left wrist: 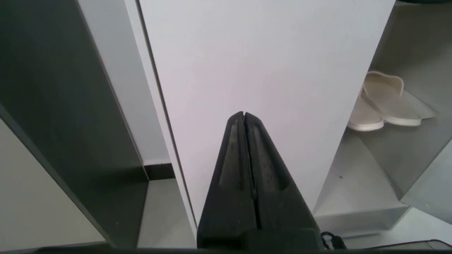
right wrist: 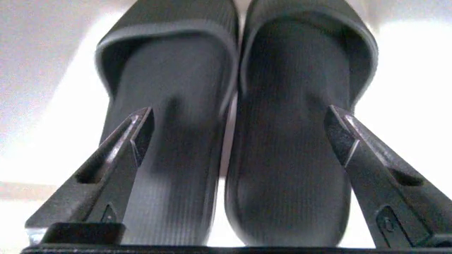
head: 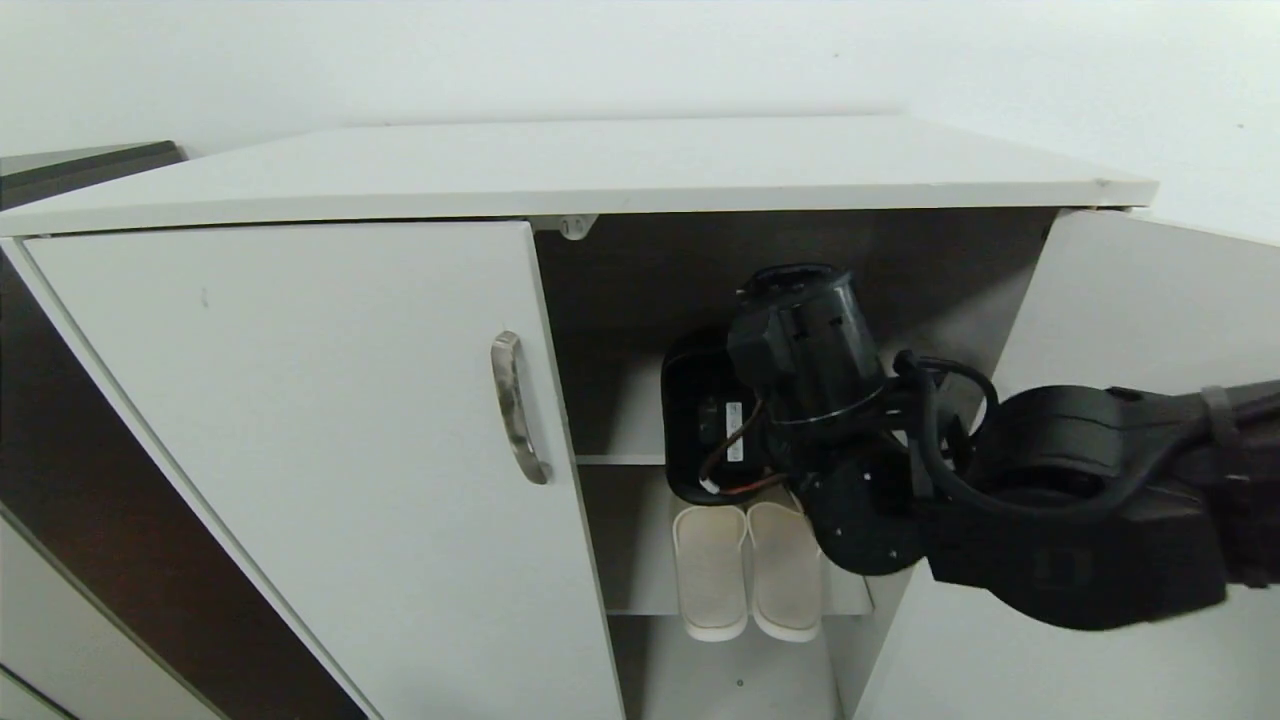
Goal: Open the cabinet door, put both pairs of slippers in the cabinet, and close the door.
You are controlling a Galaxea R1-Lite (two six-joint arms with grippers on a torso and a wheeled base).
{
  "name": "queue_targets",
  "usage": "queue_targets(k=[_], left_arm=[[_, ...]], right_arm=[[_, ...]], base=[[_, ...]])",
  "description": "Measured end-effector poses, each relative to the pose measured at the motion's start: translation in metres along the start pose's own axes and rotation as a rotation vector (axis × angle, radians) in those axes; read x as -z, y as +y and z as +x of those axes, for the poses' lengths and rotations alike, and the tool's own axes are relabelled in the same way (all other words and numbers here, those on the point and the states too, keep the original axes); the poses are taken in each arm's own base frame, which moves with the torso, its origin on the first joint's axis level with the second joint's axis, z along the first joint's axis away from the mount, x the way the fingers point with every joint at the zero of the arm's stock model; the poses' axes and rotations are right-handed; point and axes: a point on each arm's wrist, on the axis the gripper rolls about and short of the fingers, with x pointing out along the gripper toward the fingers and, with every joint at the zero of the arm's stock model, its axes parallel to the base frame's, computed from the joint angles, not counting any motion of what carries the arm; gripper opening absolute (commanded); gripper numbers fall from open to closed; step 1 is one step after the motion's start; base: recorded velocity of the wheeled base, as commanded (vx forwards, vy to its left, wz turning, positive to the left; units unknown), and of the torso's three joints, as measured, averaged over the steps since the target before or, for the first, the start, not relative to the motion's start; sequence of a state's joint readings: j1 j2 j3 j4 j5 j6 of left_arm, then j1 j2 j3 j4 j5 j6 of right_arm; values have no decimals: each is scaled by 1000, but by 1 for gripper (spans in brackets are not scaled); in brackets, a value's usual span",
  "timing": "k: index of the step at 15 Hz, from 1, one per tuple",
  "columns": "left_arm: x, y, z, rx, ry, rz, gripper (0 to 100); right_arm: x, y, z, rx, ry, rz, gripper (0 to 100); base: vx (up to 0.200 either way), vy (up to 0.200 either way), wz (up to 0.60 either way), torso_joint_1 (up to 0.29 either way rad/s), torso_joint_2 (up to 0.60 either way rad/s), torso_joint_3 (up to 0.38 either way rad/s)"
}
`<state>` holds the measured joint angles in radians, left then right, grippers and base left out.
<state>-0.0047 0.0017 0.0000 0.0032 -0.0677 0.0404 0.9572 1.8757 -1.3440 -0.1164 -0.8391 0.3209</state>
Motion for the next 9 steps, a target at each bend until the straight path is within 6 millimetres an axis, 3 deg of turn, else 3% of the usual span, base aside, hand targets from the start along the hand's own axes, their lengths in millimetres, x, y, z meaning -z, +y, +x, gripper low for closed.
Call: queue_targets(k=[1,2,5,9], left_arm=[[0,0,0,0,0,0,0],[0,0,0,0,0,1,0],[0,0,0,0,0,1,0],[0,0,0,0,0,1,0]], right_arm=[[5,-2,-14,-26,4,-6,100],[9,-4,-26,-50,11,-10,0],[20,-17,-52,-101,29,-17,0],[23,-34,-79,-303,64,-16,0]], base=[[0,0,0,0,0,0],[0,0,0,0,0,0],[0,0,0,0,0,0],[0,0,0,0,0,0]])
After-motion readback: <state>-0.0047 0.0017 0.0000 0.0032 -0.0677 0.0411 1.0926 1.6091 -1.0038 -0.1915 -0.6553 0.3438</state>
